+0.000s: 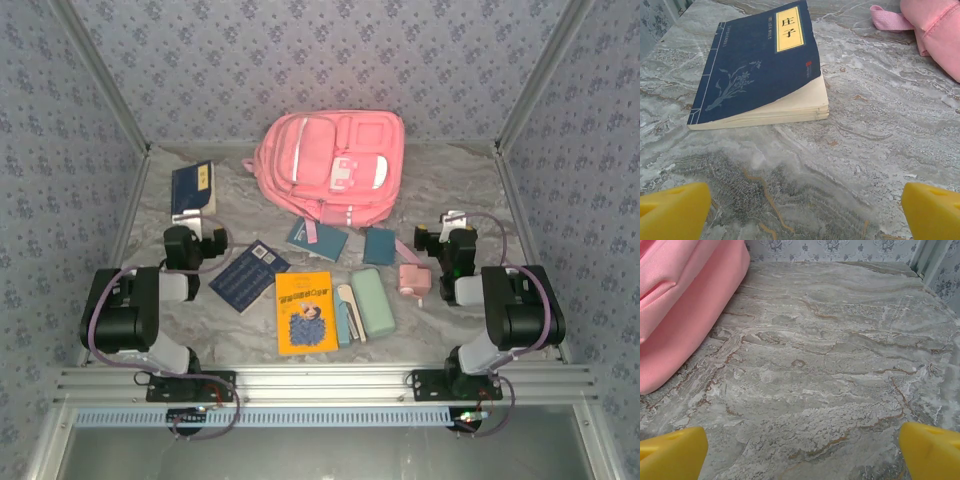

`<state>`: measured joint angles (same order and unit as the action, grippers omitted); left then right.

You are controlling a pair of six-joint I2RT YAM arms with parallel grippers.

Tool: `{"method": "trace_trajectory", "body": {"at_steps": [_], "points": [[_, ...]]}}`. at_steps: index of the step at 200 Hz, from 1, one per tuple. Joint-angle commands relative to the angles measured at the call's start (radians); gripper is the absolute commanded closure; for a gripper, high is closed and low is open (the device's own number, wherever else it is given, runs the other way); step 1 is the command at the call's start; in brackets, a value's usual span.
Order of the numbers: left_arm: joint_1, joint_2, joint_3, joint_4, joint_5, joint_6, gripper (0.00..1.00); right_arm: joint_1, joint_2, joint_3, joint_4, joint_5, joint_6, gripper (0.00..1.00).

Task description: Pack the student bag

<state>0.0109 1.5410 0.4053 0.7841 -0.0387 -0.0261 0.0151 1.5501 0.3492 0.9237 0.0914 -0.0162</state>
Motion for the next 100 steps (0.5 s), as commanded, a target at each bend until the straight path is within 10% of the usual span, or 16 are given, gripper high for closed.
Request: {"method": "trace_trajectory", "body": {"at_steps": [1,100], "points": [[-0.003,-0.010,0.019,0.008,-0.004,0.014,0.02,0.003,-0.007,-0.010,0.023,0.019,-0.016,0.00],[0.009,-0.011,0.021,0.004,0.019,0.008,0.02,0.003,-0.007,-0.008,0.023,0.020,-0.016,0.00]]}}
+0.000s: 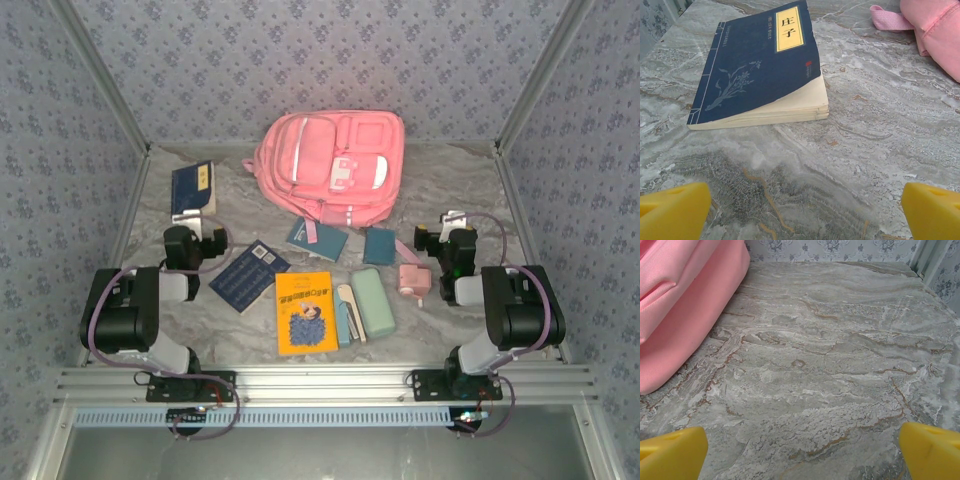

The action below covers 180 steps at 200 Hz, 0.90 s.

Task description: Pack the student bag

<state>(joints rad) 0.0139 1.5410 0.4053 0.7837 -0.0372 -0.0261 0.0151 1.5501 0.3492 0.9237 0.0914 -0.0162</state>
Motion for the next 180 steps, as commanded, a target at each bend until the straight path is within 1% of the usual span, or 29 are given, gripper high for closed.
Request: {"method": "trace_trajectory", "body": {"at_steps": [1,20,58,81,89,97,101,104,111,117,127,148,156,166,175,180], "points": [[0.006,-0.011,0.021,0.004,0.017,0.009,0.02,0.002,-0.007,-0.008,0.023,0.020,-0.017,0.00],[-0.006,-0.012,0.018,0.011,-0.007,0.014,0.02,0.003,-0.007,-0.008,0.021,0.019,-0.016,0.00],[-0.006,-0.010,0.018,0.011,-0.005,0.015,0.02,-0.009,-0.008,-0.001,0.004,-0.006,-0.010,0.00],[-0.013,-0.018,0.012,0.023,-0.024,0.016,0.02,-0.025,-0.009,0.013,-0.037,-0.073,-0.005,0.00],[-0.027,-0.052,0.016,-0.010,-0.069,0.020,0.02,-0.027,-0.013,0.006,-0.027,-0.076,-0.005,0.00],[-0.048,-0.105,0.037,-0.090,-0.108,0.030,0.02,-0.024,-0.028,-0.020,0.015,-0.068,-0.005,0.00],[-0.058,-0.131,0.051,-0.134,-0.118,0.037,0.02,-0.018,-0.053,-0.036,0.038,-0.049,-0.006,0.00],[-0.066,-0.151,0.061,-0.163,-0.125,0.045,0.02,-0.011,-0.089,-0.041,0.022,-0.036,-0.010,0.00],[-0.084,-0.197,0.085,-0.224,-0.132,0.067,0.02,0.010,-0.168,-0.037,-0.050,0.022,-0.019,0.00],[-0.103,-0.235,0.097,-0.237,-0.137,0.081,0.02,0.033,-0.236,-0.015,-0.133,0.054,-0.037,0.00],[-0.138,-0.315,0.110,-0.244,-0.135,0.108,0.02,0.074,-0.345,0.014,-0.231,0.060,-0.076,0.00],[-0.236,-0.444,0.182,-0.304,-0.115,0.148,0.02,0.203,-0.555,0.047,-0.312,0.067,-0.114,0.00],[-0.296,-0.464,0.231,-0.363,-0.088,0.179,0.02,0.257,-0.619,0.089,-0.372,0.064,-0.112,0.00],[-0.386,-0.467,0.323,-0.509,-0.072,0.247,0.02,0.353,-0.665,0.165,-0.493,0.061,-0.128,0.00],[-0.502,-0.448,0.419,-0.652,-0.097,0.312,0.02,0.449,-0.685,0.238,-0.590,0.074,-0.156,0.00],[-0.562,-0.432,0.464,-0.706,-0.139,0.326,0.02,0.505,-0.686,0.273,-0.626,0.113,-0.161,0.00]]}}
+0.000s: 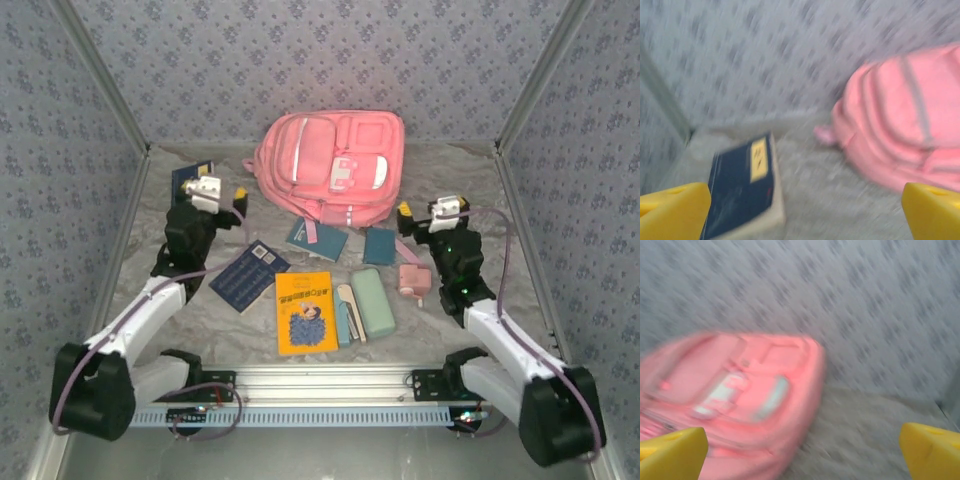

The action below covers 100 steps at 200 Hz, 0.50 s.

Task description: Pack the student bag

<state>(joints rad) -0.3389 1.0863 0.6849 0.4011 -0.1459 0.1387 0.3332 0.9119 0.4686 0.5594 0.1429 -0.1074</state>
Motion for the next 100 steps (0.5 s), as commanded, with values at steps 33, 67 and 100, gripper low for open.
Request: {"method": "trace_trajectory", "body": {"at_steps": [33,67,100], "points": [[-0.330,0.140,0.489,-0.642,-0.347,-0.172,0.02,0.423,-0.023,0.457,-0.603,0.358,0.006,0.00],[-0.212,0.431,0.868,-0.995,-0.321,-0.334,0.02,0.316,0.015,0.690,-1.033,-0.018,0.262,0.00],[-0.141,0.689,1.077,-0.979,-0.212,-0.348,0.02,0.087,0.060,0.635,-1.043,-0.340,0.543,0.00]]}}
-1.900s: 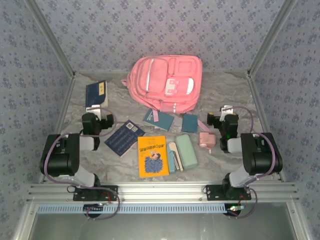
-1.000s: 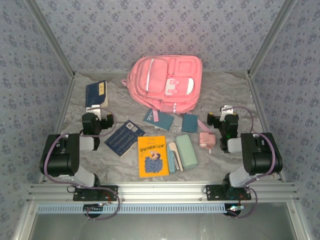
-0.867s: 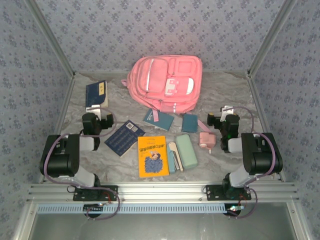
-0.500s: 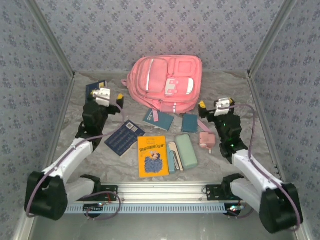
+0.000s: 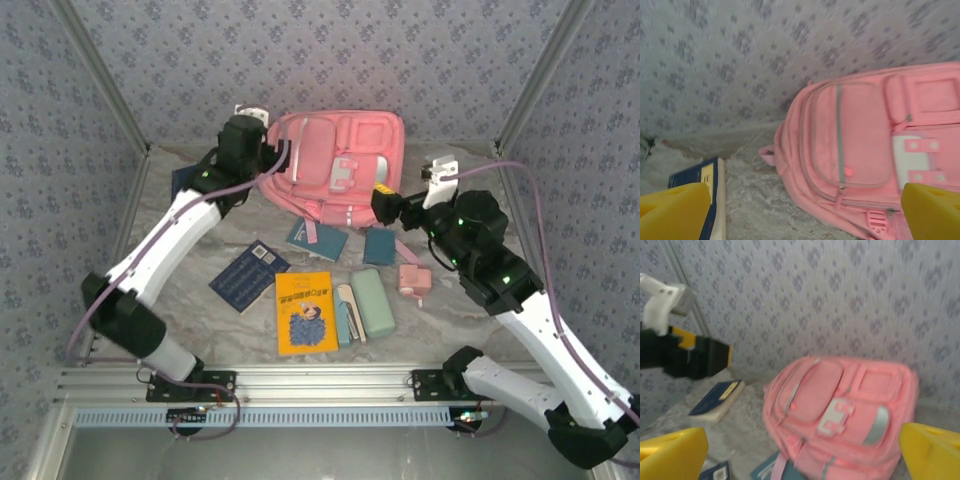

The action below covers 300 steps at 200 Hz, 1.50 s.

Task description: Pack the student bag

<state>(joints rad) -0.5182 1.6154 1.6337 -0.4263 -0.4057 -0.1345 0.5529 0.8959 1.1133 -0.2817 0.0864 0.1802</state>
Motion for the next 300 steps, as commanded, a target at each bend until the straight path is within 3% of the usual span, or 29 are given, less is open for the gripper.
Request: {"method": "trace_trajectory", "body": {"at_steps": [1,11,31,47,77,101,130,146,157,201,254,300], "points": [[0.040,0.170,0.136,-0.155,0.051,-0.077,0.02,-0.138,0.082,-0.005,-0.212,-0.287,0.259,0.00],[0.072,0.265,0.255,-0.202,0.111,-0.099,0.02,-0.180,0.135,0.032,-0.308,-0.270,0.241,0.00],[0.109,0.475,0.514,-0.314,0.166,-0.108,0.03,-0.142,0.157,0.014,-0.352,-0.034,0.246,0.00],[0.119,0.633,0.693,-0.386,0.144,-0.112,0.08,-0.148,0.159,-0.012,-0.367,-0.032,0.223,0.00],[0.116,0.848,0.924,-0.438,0.159,-0.171,0.09,-0.148,0.171,-0.057,-0.375,-0.036,0.225,0.00],[0.097,0.949,1.028,-0.458,0.146,-0.174,0.09,-0.147,0.179,-0.090,-0.377,-0.037,0.215,0.00],[0.098,0.984,1.029,-0.430,0.104,-0.187,0.12,-0.143,0.200,-0.117,-0.347,-0.038,0.214,0.00],[0.101,0.995,1.029,-0.415,0.095,-0.196,0.20,-0.134,0.216,-0.129,-0.324,-0.039,0.217,0.01],[0.101,0.998,1.029,-0.401,0.107,-0.197,0.32,-0.125,0.229,-0.136,-0.311,-0.026,0.223,0.02],[0.102,1.009,1.050,-0.410,0.124,-0.202,1.00,-0.120,0.301,-0.143,-0.271,0.020,0.259,0.08],[0.100,0.851,1.085,-0.430,0.189,-0.326,1.00,-0.110,0.362,-0.125,-0.238,0.006,0.306,0.20],[0.088,0.694,1.085,-0.426,0.322,-0.461,1.00,-0.063,0.339,-0.108,-0.251,-0.017,0.276,0.21]]}}
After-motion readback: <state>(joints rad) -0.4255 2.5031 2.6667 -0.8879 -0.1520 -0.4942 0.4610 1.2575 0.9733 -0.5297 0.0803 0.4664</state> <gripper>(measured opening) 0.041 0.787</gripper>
